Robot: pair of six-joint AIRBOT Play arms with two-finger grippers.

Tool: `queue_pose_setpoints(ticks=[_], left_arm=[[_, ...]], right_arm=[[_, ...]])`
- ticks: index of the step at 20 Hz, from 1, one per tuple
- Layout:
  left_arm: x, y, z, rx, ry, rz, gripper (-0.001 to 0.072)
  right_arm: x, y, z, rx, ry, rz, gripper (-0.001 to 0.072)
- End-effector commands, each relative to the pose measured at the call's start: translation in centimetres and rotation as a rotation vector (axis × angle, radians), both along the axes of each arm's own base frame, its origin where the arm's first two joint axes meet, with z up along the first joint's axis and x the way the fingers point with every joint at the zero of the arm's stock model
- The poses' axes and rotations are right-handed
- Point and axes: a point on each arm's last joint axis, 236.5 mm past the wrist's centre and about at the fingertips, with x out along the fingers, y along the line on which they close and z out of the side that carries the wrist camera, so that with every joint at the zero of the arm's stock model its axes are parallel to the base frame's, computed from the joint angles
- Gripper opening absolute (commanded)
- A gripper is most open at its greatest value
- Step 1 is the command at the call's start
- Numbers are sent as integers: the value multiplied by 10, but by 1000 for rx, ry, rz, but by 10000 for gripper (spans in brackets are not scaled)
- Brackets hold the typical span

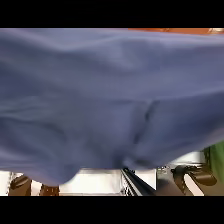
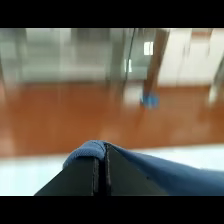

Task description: Fold the shirts.

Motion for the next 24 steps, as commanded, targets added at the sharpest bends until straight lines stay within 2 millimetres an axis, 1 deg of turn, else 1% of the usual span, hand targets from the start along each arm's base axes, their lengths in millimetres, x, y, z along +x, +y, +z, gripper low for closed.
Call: queue_pose_setpoints(ticks=[1, 2, 3, 4, 7, 8, 9, 10, 11, 13, 14, 15, 17, 18, 19, 20, 21, 22, 23, 24], left_arm=[[19, 7, -106, -99, 306, -42, 23], [30, 9, -138, -141, 380, -55, 24], [41, 13, -167, -148, 425, -67, 23], [55, 20, -198, -155, 458, -67, 23], [92, 34, -289, -301, 593, -11, 24], [103, 38, -313, -331, 616, 17, 23], [115, 42, -332, -350, 627, 44, 24], [129, 47, -345, -361, 626, 74, 24], [146, 52, -354, -368, 617, 104, 25], [177, 62, -366, -412, 592, 162, 24], [190, 66, -370, -447, 582, 188, 25], [205, 72, -373, -517, 567, 225, 25], [225, 87, -379, -611, 541, 292, 25], [230, 90, -383, -625, 541, 308, 26], [233, 89, -387, -628, 556, 306, 158], [234, 85, -391, -629, 578, 290, 590], [234, 80, -394, -631, 606, 266, 704], [232, 78, -393, -602, 623, 231, 703], [229, 81, -390, -579, 638, 194, 703], [223, 89, -383, -574, 655, 167, 702]], right_arm=[[50, 11, -50, 3, 190, 37, 25], [72, 14, -74, -1, 263, 49, 24], [99, 17, -103, -6, 343, 63, 25], [126, 19, -133, -20, 411, 72, 25], [211, 23, -230, -6, 586, 75, 25], [239, 28, -257, 14, 627, 85, 25], [265, 37, -277, 48, 639, 102, 25], [291, 44, -293, 85, 638, 115, 24], [316, 52, -309, 127, 639, 125, 25], [357, 67, -334, 215, 655, 140, 24], [373, 73, -346, 261, 668, 142, 24], [388, 80, -361, 324, 691, 145, 25], [406, 94, -386, 495, 749, 161, 25], [412, 100, -395, 600, 771, 171, 32], [416, 104, -400, 675, 784, 187, 257], [414, 106, -405, 721, 808, 214, 644], [407, 105, -407, 727, 835, 251, 626], [395, 99, -408, 719, 882, 275, 626], [375, 96, -412, 679, 951, 328, 626], [348, 90, -416, 620, 1037, 392, 626]])
